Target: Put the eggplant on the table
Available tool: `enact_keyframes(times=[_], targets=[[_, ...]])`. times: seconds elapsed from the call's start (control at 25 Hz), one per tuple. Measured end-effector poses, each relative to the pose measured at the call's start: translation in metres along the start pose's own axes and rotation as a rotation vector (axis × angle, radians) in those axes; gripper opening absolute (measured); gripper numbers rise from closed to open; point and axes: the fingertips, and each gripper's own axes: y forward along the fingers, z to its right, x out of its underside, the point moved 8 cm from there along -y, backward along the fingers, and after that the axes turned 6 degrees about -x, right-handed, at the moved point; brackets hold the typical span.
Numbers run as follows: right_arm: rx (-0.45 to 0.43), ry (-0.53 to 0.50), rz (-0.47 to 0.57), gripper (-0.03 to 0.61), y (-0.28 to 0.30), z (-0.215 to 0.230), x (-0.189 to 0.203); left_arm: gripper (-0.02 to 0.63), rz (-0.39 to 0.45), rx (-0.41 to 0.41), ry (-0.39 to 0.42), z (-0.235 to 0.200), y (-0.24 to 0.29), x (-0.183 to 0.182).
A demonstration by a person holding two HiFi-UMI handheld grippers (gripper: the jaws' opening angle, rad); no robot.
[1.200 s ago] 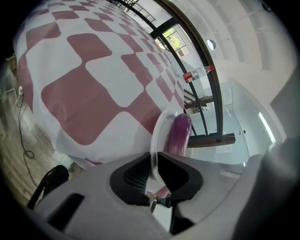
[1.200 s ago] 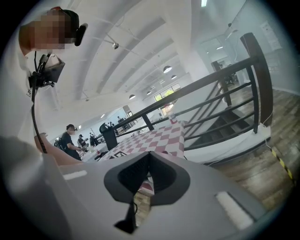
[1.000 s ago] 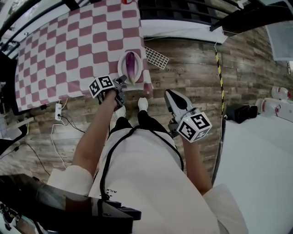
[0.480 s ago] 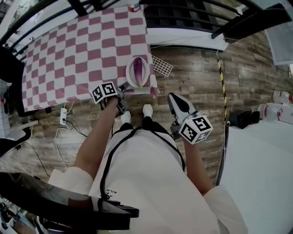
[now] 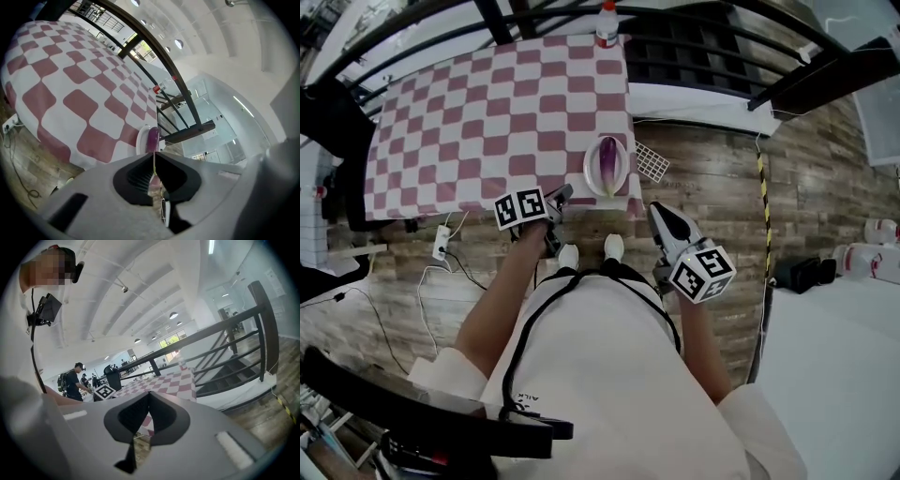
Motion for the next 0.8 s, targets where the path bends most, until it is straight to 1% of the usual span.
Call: enact_keyframes(times=[0.24, 0.4, 0.48, 0.6, 0.8], targets=[[-0.025, -0.015, -0.005, 0.008, 0.01, -0.008, -0.004, 0.008, 0.052, 0.022, 0.061, 0.01, -0.031, -0.012], [-0.039, -0.028, 0.001, 0.008, 0.013, -0.011, -0.01, 0.008, 0.091, 0.053, 0.089, 0.021, -0.048, -0.019], [-0.046, -0.039, 0.003, 0.008, 0.014, -0.013, -0.014, 0.008, 0.118, 0.066, 0.117, 0.029, -0.058, -0.022], [-0.051, -0.053, 0.01, 0.008, 0.014, -0.017, -0.02, 0.006, 0.164, 0.078, 0.192, 0.043, -0.077, -0.028], [-0.056, -0.091, 0.012, 0.008, 0.015, -0.022, -0.025, 0.008, 0.23, 0.094, 0.352, 0.065, -0.106, -0.033]])
